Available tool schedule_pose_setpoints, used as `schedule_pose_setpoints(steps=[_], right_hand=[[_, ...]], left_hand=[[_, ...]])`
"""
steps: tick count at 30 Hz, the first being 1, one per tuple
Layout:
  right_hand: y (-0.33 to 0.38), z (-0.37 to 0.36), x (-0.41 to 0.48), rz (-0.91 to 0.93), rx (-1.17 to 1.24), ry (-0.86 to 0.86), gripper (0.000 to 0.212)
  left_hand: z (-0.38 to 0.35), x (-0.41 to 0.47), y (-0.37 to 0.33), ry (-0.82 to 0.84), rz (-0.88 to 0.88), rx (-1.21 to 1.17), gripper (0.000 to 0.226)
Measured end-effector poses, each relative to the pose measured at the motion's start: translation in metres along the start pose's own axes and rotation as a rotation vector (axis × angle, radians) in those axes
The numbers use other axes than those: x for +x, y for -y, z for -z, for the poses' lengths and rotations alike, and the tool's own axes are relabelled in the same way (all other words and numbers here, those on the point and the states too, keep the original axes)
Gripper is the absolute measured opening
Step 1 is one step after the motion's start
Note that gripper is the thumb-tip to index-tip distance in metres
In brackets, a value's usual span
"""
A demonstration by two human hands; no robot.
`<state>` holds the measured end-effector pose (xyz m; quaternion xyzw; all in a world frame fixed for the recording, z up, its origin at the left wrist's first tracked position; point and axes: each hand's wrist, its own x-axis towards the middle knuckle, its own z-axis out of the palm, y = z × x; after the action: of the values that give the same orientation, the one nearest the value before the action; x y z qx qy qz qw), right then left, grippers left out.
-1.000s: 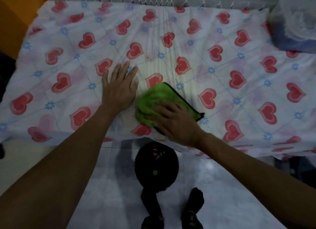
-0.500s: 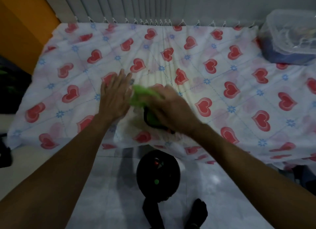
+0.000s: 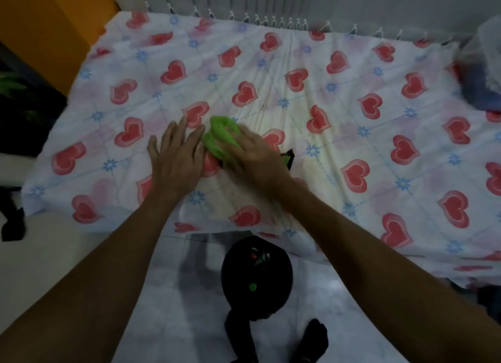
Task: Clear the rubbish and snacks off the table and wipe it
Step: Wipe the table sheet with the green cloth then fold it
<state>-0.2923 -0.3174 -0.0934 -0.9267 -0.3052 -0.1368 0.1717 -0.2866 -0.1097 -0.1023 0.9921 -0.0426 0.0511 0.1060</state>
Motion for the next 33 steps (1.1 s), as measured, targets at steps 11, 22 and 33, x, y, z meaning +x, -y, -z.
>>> schedule_pose_setpoints(steps=[11, 22, 33], right_hand=[[0.058, 0.02, -0.1, 0.183, 0.21, 0.159, 0.04], [0.053, 0.096, -0.067, -0.07, 0.253, 0.001, 0.052], [-0.008, 0.01, 0.014, -0.44, -0.044, -0.042, 0.046]], left_hand=[[0.005, 0.001, -0.001, 0.012, 0.002, -0.018, 0.05], [0.006, 0.0, -0.002, 0.027, 0.015, -0.03, 0.051], [-0.004, 0.0, 0.003, -0.057, -0.031, 0.036, 0.056]])
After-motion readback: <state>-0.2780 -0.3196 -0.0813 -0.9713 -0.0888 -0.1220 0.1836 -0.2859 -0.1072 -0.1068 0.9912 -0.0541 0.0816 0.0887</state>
